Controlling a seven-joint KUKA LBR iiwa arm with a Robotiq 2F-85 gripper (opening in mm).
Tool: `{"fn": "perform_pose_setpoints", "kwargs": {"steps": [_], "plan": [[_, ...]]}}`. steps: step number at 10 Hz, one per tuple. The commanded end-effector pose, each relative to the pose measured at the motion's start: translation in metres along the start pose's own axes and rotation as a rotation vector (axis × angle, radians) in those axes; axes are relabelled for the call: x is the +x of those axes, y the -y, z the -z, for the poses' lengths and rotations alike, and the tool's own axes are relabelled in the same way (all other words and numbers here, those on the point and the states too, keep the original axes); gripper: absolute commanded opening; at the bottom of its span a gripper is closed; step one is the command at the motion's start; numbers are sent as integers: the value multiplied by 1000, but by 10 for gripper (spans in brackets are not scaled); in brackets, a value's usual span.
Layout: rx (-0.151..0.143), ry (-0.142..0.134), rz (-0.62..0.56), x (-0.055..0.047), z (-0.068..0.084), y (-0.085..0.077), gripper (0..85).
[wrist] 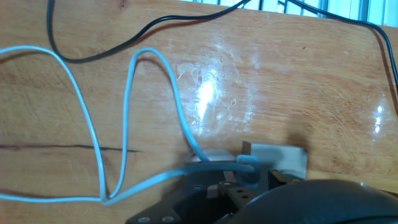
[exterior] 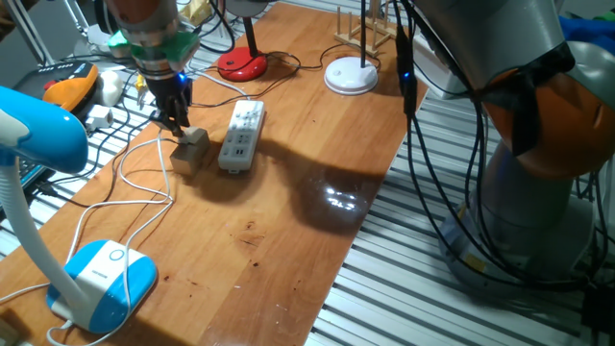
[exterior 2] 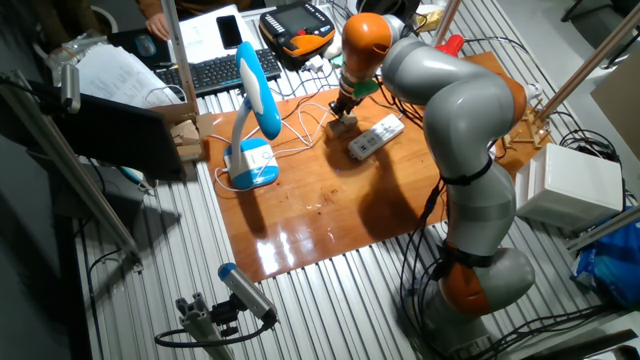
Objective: Plug in the power cord of the desk lamp, turn on the socket, and light up the desk lamp
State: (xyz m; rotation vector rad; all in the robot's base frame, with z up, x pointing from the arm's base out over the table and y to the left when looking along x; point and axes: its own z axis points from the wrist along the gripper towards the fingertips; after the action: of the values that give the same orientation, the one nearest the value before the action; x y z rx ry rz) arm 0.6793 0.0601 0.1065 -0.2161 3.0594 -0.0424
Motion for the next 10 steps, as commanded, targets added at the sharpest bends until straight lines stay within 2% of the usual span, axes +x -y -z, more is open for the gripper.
{"fn": "perform_pose_setpoints", "kwargs": {"steps": [1,5,10], "plan": [[2,-1,-5,0,-1,0,340],[-5,5,-4,-3,-8,1,340],[-4,11,-10,-3,-10,-1,340]]}}
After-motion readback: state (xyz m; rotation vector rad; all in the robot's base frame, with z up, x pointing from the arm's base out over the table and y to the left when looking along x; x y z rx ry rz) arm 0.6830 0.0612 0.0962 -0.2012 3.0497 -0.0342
